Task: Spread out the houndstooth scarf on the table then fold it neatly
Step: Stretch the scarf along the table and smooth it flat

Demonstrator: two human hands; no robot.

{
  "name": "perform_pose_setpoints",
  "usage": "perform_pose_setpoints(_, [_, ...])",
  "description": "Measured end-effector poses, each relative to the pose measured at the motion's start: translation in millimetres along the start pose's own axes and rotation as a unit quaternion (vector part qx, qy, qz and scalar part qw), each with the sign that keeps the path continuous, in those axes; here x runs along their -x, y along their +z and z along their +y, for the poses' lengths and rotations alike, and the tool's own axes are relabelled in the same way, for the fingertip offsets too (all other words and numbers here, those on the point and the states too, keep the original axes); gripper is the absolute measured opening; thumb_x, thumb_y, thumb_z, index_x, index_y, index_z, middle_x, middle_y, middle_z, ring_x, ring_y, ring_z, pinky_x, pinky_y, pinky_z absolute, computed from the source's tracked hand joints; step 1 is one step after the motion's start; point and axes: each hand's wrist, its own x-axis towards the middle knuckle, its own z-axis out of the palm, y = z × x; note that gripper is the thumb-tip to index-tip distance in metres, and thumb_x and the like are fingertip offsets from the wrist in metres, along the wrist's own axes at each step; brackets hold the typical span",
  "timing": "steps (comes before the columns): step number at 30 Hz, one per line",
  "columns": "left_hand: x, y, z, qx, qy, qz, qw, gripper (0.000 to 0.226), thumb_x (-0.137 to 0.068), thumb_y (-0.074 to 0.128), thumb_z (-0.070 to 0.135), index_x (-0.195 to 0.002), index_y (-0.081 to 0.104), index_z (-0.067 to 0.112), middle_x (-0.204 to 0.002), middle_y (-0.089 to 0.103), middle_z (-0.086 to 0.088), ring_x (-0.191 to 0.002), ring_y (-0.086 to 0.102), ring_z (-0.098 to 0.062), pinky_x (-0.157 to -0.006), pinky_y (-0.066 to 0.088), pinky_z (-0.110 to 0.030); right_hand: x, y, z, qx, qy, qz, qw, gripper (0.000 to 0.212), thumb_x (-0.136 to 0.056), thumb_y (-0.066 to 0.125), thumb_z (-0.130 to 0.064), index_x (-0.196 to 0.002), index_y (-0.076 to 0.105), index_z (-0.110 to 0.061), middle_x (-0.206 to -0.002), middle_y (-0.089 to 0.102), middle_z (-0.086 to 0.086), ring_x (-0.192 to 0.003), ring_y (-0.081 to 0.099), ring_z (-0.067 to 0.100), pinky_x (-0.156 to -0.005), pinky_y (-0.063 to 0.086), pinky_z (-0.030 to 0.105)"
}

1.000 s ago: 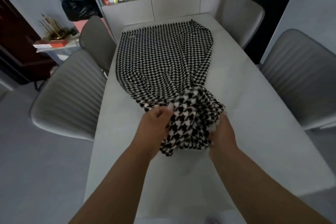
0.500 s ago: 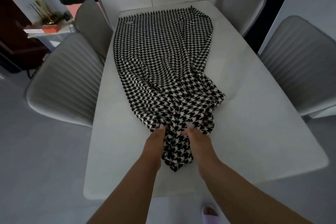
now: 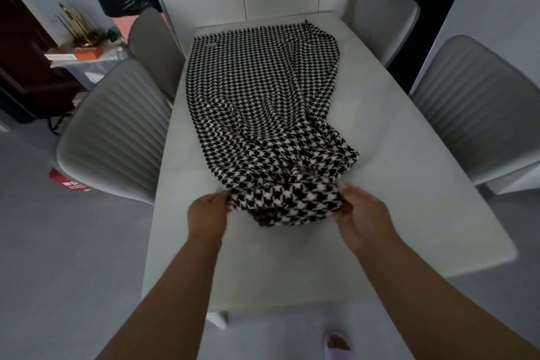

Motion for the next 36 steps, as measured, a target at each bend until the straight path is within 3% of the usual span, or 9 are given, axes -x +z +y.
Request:
perform_pose_setpoints(3, [-12,-19,16,0.056,-0.033,-0.01,0.998,0.018,-0.094,0.059,0.015,-0.083,0.065,0.002,-0.067,0.059,-0.005,-0.051,0.058,-0.009,-0.06,0.053,-0.021,1,1,-20,-0.059,-0.024,-0.006,0.998,0.009,-0.091,0.054,0.0,-0.093,0.062,0.001,-0.087,0.071,0.013,-0.077,0.068,0.02,-0.059,0.057,0.028])
perform_pose_setpoints(6, [-8,-13,11,0.05,-0.098,-0.041,0.993,0.025,-0.095,0.059,0.017,-0.073,0.059,0.005,-0.056,0.06,-0.006,-0.038,0.058,-0.007,-0.059,0.054,-0.025,4,-5,-11,-0.062,0.024,0.04,0.997,0.018,-0.09,0.061,-0.012,-0.102,0.064,0.002,-0.102,0.071,0.014,-0.09,0.069,0.022,-0.068,0.058,0.033])
perform_pose_setpoints(10, [10,17,-21,0.067,-0.126,-0.112,0.983,0.019,-0.094,0.059,0.011,-0.076,0.059,0.006,-0.075,0.065,-0.011,-0.057,0.064,-0.014,-0.079,0.053,-0.034,15,-19,27,-0.015,0.151,0.057,0.987,0.023,-0.091,0.06,-0.011,-0.108,0.059,0.003,-0.112,0.063,0.016,-0.098,0.062,0.026,-0.07,0.056,0.037])
perform_pose_setpoints(13, [8,34,-32,0.078,-0.153,-0.085,0.981,0.025,-0.087,0.069,0.025,-0.081,0.058,0.004,-0.081,0.063,-0.01,-0.072,0.06,-0.018,-0.068,0.05,-0.028,22,-26,44,0.035,0.192,0.071,0.978,0.019,-0.088,0.061,-0.002,-0.104,0.058,0.009,-0.118,0.059,0.019,-0.095,0.059,0.026,-0.091,0.048,0.037])
perform_pose_setpoints(18, [-14,49,-37,0.106,-0.193,-0.069,0.973,0.054,-0.087,0.07,0.031,-0.131,0.053,0.004,-0.074,0.061,-0.008,-0.057,0.05,-0.017,-0.054,0.045,-0.027,18,-35,49,0.1,0.155,0.04,0.982,0.034,-0.092,0.057,-0.004,-0.124,0.053,0.007,-0.121,0.062,0.016,-0.106,0.06,0.025,-0.097,0.045,0.036])
perform_pose_setpoints(24, [-27,46,-22,0.098,-0.083,0.018,0.992,0.013,-0.092,0.062,0.023,-0.093,0.063,0.009,-0.078,0.061,-0.005,-0.075,0.054,-0.02,-0.067,0.047,-0.027,12,-38,24,0.138,0.034,0.031,0.989,0.027,-0.1,0.044,-0.016,-0.12,0.057,-0.002,-0.117,0.065,0.011,-0.105,0.061,0.024,-0.095,0.048,0.038])
perform_pose_setpoints(29, [-54,-2,21,0.213,-0.061,0.028,0.975,0.007,-0.098,0.043,0.007,-0.094,0.048,0.006,-0.058,0.057,-0.004,-0.045,0.054,-0.011,-0.048,0.051,-0.024,-1,-40,-26,0.063,-0.035,0.084,0.994,0.024,-0.099,0.046,-0.022,-0.098,0.062,-0.004,-0.113,0.066,0.015,-0.098,0.064,0.028,-0.083,0.053,0.043])
perform_pose_setpoints(33, [-59,-32,47,0.251,-0.04,0.023,0.967,0.022,-0.1,0.037,0.011,-0.08,0.045,0.016,-0.083,0.053,-0.002,-0.071,0.058,-0.011,-0.07,0.057,-0.023,-4,-46,-53,-0.018,-0.052,0.1,0.994,0.053,-0.089,0.056,-0.04,-0.127,0.052,-0.003,-0.127,0.06,0.015,-0.105,0.063,0.027,-0.077,0.053,0.041])
perform_pose_setpoints(36, [-47,-19,23,0.308,-0.124,-0.048,0.942,0.015,-0.099,0.051,0.025,-0.093,0.057,0.013,-0.102,0.063,-0.005,-0.083,0.062,-0.014,-0.087,0.055,-0.035,-1,-47,-47,-0.029,-0.033,0.072,0.996,0.048,-0.099,0.044,-0.031,-0.136,0.043,0.0,-0.135,0.052,0.019,-0.109,0.06,0.03,-0.081,0.053,0.045])
